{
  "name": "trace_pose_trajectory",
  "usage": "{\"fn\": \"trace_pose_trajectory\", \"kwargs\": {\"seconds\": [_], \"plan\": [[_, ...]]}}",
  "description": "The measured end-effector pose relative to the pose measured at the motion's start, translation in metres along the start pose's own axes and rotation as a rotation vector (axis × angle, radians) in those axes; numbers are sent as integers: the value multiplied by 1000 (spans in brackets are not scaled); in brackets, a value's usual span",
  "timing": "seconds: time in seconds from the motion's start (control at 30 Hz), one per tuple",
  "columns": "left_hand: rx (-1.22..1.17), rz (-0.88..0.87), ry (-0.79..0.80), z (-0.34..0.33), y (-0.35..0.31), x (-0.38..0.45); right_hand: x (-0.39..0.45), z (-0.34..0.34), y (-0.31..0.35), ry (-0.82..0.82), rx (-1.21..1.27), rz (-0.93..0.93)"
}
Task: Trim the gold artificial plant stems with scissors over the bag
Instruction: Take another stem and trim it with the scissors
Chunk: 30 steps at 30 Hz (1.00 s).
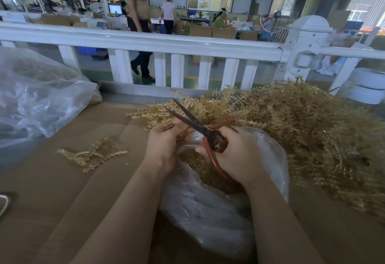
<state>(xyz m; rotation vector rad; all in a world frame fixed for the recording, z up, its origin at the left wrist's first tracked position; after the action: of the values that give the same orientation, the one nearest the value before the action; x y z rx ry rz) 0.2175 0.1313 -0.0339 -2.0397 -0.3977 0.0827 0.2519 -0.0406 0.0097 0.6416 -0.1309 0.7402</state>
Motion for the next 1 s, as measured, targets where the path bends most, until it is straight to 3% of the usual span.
{"fn": "trace_pose_trajectory", "kwargs": {"seconds": [0.23, 1.0], "plan": [[51, -54, 76, -10, -7, 0, 1, -2, -12, 23, -91, -110], [-27, -131, 164, -16, -12, -1, -1, 1, -17, 46, -101, -179]]}}
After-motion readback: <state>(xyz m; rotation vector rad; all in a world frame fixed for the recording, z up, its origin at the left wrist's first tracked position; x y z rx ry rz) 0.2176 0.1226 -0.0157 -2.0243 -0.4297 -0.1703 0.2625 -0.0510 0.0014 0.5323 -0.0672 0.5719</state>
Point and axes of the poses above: each hand's wrist, its own x-axis towards the middle knuckle, its own z-axis out of the back of the hand, y = z × x, the point moved 10 cm from there along x, towards the middle knuckle, and after that the axes turned 12 degrees about y, right-handed, at the moved point
